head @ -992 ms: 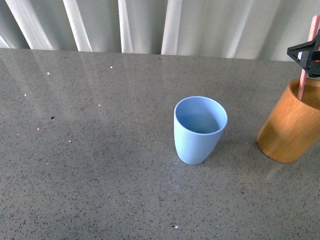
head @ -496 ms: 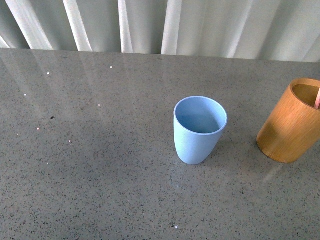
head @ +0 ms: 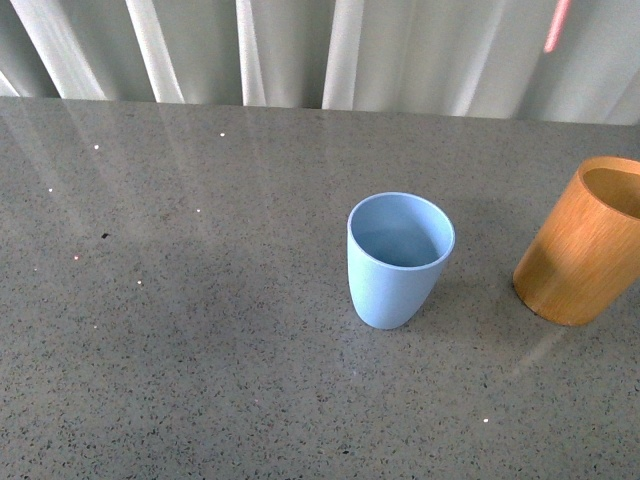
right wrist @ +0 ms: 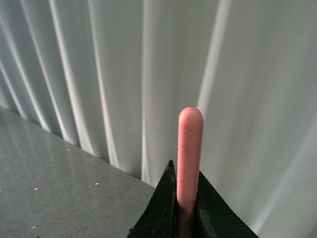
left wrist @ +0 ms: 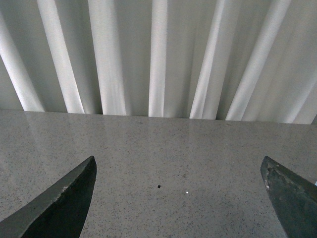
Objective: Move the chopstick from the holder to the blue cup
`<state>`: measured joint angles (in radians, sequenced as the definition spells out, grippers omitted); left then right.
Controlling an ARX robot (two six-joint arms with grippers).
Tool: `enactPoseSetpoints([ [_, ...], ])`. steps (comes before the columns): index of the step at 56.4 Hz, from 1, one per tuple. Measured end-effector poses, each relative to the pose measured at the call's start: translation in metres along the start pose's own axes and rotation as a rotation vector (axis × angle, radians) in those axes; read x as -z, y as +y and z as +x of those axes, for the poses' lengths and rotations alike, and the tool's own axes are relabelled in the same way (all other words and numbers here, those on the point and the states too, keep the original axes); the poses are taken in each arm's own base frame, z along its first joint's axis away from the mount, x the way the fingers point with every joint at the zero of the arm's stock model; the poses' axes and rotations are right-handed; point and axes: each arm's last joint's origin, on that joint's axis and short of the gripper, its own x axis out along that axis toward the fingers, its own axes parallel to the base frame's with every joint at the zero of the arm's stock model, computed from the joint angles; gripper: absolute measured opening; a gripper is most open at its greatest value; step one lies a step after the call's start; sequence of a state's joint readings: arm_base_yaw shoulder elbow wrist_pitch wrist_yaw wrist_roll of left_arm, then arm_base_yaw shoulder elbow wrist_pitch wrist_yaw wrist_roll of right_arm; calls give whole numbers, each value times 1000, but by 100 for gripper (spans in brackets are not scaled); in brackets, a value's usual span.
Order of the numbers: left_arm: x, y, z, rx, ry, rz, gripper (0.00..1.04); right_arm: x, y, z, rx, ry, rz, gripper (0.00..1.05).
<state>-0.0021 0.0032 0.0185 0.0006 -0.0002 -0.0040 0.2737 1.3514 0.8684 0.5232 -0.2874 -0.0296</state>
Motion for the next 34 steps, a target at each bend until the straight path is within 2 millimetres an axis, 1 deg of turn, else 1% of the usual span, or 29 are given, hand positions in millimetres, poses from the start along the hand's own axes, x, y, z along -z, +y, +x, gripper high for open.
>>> enactPoseSetpoints([
  [2, 0, 0, 0, 0, 0, 0, 98, 5, 7, 5, -20, 10, 1, 2],
  [7, 0, 0, 0, 0, 0, 0, 98, 32, 23, 19, -72, 73, -8, 2],
  [12, 0, 0, 0, 0, 0, 0, 98, 50, 30, 29, -96, 111, 0, 2],
  [26, 0, 0, 0, 0, 0, 0, 98, 72, 41, 42, -123, 151, 15, 2],
  [34, 0, 0, 0, 0, 0, 0, 98, 79, 47, 45, -140, 170, 22, 2],
])
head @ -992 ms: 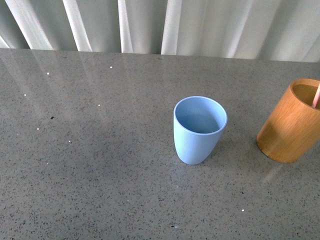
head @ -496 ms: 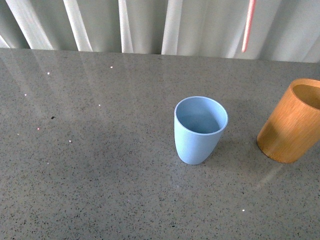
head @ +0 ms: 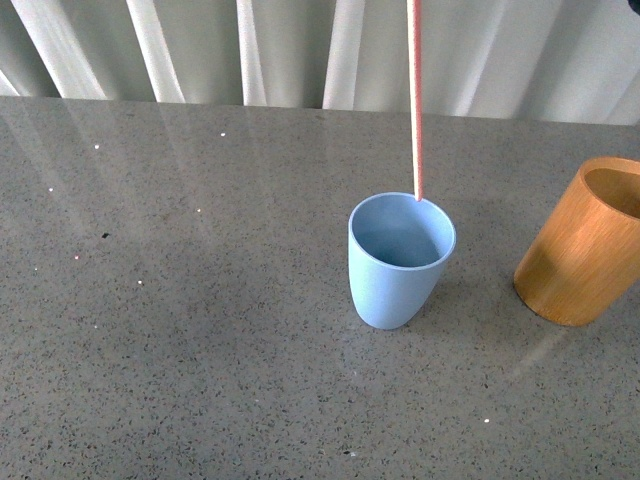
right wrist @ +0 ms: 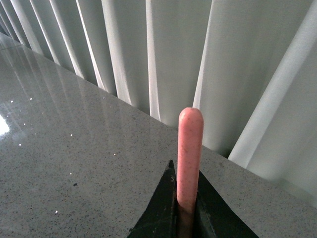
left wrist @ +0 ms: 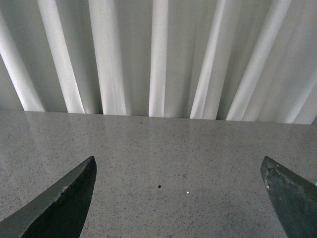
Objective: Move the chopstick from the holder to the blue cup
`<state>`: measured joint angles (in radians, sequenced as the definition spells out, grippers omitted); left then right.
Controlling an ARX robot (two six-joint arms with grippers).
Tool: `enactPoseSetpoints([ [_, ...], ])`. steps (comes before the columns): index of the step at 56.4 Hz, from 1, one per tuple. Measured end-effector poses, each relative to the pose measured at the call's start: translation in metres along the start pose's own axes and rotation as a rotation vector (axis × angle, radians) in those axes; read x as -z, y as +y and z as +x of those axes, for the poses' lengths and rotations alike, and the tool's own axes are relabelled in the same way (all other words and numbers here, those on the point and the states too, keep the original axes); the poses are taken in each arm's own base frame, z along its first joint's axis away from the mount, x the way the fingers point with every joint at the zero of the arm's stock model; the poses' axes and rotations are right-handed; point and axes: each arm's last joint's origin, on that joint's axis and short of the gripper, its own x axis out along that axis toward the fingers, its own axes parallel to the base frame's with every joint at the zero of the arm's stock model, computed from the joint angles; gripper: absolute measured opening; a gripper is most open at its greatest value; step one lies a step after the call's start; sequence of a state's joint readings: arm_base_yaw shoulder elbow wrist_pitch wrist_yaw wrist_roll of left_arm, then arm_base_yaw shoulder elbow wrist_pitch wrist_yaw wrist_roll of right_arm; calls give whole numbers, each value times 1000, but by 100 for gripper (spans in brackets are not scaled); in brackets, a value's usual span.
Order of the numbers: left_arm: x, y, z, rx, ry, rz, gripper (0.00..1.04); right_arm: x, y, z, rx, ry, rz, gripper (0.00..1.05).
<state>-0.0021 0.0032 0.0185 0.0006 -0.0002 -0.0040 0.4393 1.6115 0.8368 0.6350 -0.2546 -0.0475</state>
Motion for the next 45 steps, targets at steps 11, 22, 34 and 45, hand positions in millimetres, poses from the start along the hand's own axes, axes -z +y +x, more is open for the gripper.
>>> enactPoseSetpoints([
  [11, 0, 0, 0, 0, 0, 0, 98, 16, 2, 11, -11, 21, 19, 2],
  [22, 0, 0, 0, 0, 0, 0, 98, 33, 1, 19, 7, 24, 47, 2],
  [34, 0, 0, 0, 0, 0, 0, 98, 55, 2, 18, 20, 69, 108, 12],
  [45, 0, 0, 0, 0, 0, 0, 98, 48, -2, 12, 45, 47, 176, 44],
])
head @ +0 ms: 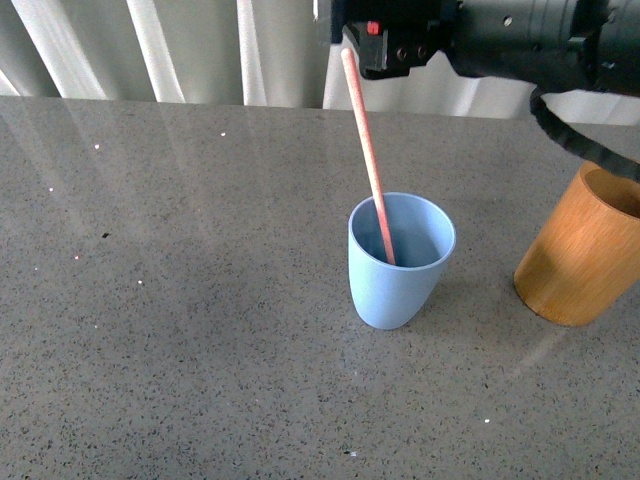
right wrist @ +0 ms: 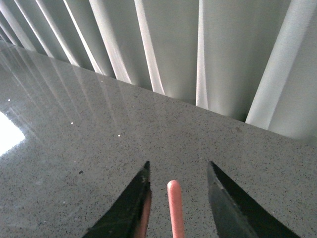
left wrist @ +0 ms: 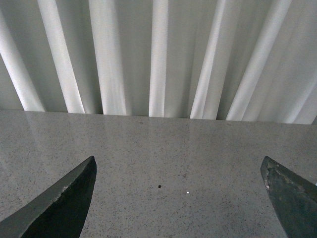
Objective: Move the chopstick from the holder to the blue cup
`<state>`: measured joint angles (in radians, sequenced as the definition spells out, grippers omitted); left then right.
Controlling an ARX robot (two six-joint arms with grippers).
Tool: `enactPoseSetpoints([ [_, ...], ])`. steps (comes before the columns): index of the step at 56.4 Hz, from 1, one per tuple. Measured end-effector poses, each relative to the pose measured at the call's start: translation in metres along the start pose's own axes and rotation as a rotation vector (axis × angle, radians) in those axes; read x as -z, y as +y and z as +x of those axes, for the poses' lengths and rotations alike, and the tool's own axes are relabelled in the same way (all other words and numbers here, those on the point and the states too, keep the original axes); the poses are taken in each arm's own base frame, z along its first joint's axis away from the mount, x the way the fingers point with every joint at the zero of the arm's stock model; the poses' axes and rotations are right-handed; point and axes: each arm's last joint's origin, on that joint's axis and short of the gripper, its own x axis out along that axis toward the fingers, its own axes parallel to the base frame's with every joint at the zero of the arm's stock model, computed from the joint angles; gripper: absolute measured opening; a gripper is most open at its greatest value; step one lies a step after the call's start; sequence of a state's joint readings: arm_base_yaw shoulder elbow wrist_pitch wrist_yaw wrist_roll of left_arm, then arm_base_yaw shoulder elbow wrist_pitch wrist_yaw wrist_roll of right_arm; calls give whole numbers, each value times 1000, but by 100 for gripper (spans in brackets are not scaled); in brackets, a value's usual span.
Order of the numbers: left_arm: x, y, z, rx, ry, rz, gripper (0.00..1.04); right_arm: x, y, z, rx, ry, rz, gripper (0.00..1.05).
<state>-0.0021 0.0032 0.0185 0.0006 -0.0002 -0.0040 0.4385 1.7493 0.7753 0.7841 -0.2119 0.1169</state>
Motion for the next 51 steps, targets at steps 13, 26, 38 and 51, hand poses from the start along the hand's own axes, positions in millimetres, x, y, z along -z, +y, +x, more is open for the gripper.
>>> enactPoseSetpoints([
  [13, 0, 0, 0, 0, 0, 0, 98, -39, -11, -40, 79, -81, 10, 81],
  [26, 0, 0, 0, 0, 0, 0, 98, -50, -36, -137, 489, -113, 43, 95],
  [38, 0, 0, 0, 0, 0, 0, 98, -41, -36, -148, 599, -205, -40, 81],
  [51, 0, 0, 0, 0, 0, 0, 98, -7, -34, -177, 636, -220, -85, 38],
])
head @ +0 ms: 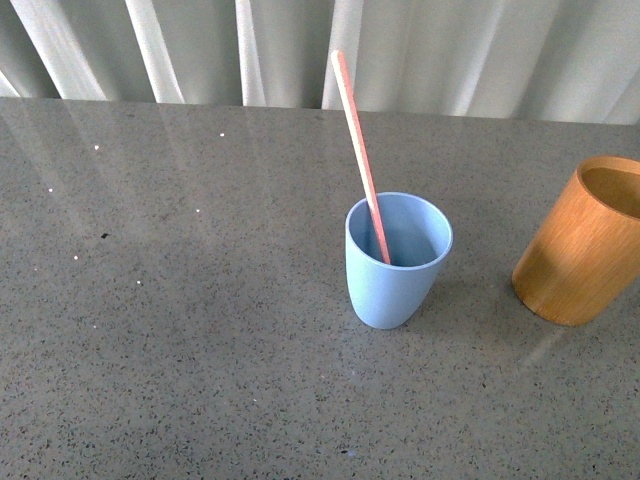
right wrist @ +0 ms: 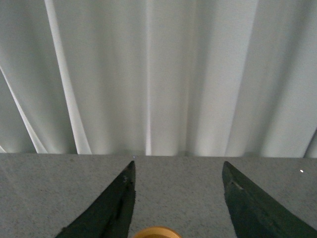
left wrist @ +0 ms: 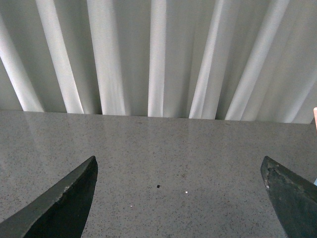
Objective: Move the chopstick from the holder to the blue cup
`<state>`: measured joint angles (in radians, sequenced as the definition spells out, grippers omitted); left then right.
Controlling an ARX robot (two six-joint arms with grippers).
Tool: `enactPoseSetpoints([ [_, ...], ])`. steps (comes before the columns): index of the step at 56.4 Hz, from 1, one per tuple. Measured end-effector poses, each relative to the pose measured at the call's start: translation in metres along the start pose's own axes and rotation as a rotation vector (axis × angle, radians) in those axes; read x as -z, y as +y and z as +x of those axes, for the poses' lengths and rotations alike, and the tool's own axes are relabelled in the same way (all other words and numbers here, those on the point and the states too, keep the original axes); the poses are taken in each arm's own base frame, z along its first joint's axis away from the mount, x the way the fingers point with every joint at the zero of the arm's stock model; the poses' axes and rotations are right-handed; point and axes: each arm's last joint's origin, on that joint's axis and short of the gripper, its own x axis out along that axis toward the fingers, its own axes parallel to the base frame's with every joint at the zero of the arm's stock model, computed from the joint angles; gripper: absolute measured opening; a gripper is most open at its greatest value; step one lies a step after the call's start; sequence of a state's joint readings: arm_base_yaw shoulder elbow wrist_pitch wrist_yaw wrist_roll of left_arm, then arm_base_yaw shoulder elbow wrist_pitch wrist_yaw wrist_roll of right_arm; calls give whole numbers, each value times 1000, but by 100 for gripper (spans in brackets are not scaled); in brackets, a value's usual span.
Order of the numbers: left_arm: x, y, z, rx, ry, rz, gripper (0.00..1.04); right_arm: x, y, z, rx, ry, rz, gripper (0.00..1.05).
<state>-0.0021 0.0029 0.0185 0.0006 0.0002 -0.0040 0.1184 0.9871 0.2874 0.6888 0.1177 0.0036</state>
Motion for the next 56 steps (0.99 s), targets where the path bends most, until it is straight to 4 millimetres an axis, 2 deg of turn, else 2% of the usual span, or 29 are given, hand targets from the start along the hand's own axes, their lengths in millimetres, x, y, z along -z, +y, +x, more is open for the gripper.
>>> enactPoseSetpoints([
  [8, 0, 0, 0, -1, 0, 0, 98, 12, -5, -18, -13, -6, -3, 8],
  [11, 0, 0, 0, -1, 0, 0, 98, 14, -7, -21, -9, -7, -3, 0],
  [20, 0, 0, 0, -1, 0, 0, 98, 25, -19, -37, 3, -2, -5, 1],
  [46, 0, 0, 0, -1, 0, 0, 98, 40, -20, -63, -3, -18, -5, 1],
  [56, 0, 0, 0, -1, 0, 0, 98, 38, -20, -70, -3, -33, -5, 1],
])
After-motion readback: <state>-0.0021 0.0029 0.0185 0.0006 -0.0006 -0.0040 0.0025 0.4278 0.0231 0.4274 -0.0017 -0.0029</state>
